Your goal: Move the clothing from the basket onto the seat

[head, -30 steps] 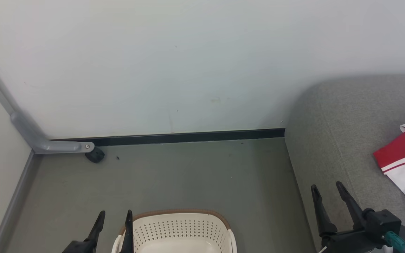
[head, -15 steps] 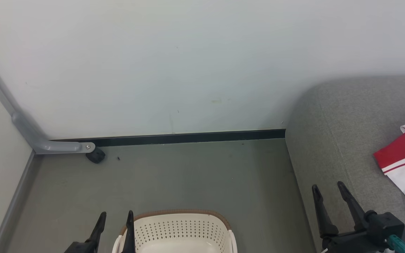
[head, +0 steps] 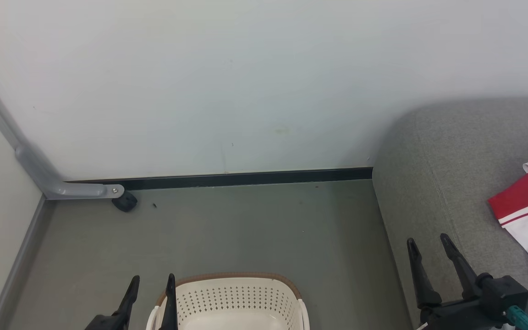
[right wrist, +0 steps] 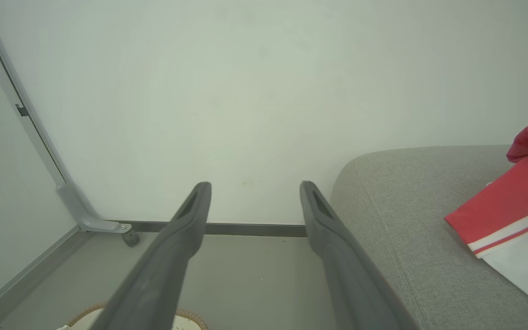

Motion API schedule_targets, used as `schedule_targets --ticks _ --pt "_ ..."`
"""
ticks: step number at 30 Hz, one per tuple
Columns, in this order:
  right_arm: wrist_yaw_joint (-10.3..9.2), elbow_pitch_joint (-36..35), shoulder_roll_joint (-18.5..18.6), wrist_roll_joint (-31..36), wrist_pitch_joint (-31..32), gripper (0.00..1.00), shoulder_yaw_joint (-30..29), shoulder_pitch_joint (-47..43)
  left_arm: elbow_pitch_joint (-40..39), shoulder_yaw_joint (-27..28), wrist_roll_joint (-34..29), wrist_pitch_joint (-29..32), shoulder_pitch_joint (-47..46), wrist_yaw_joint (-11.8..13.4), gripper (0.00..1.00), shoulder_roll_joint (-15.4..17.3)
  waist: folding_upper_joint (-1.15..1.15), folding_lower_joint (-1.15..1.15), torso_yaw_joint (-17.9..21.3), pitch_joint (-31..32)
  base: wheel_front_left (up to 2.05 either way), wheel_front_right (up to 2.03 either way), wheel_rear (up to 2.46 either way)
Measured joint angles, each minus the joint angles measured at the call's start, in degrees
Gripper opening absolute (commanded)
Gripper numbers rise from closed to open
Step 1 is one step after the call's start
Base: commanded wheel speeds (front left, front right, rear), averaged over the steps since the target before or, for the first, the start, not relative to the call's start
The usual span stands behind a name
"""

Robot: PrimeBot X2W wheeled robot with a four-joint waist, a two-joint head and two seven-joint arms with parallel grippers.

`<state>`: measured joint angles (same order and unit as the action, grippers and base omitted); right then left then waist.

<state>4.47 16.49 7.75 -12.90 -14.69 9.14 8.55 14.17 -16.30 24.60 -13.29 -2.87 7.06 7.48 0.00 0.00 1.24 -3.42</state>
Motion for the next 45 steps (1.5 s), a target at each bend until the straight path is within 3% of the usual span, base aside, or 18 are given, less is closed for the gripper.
schedule_targets --ticks 17,18,29,45 --pt "0.0 -0.6 0.1 0.0 0.0 1.0 0.0 0.0 0.0 0.6 -0.5 0.0 0.0 0.0 1.0 -0.4 0.0 0.0 -0.2 -0.3 0.0 0.0 0.0" --pt "0.01 -0.3 -0.1 0.0 0.0 0.0 0.0 0.0 0.4 0.5 -0.5 0.1 0.0 0.0 0.0 -0.4 0.0 0.0 -0.2 -0.3 0.0 0.0 0.0" --pt "0.08 2.5 -1.1 -3.4 1.3 0.0 -1.0 -2.0 2.5 1.6 3.0 1.4 1.2 -0.8 0.0 -0.8 0.0 0.0 -0.2 0.0 0.0 0.0 0.0" --pt "0.15 2.6 -1.7 -17.0 5.1 0.0 -3.7 -2.0 2.6 5.0 14.2 4.7 1.1 -3.1 0.0 -1.7 0.0 0.0 -0.4 0.6 0.0 0.0 0.0"
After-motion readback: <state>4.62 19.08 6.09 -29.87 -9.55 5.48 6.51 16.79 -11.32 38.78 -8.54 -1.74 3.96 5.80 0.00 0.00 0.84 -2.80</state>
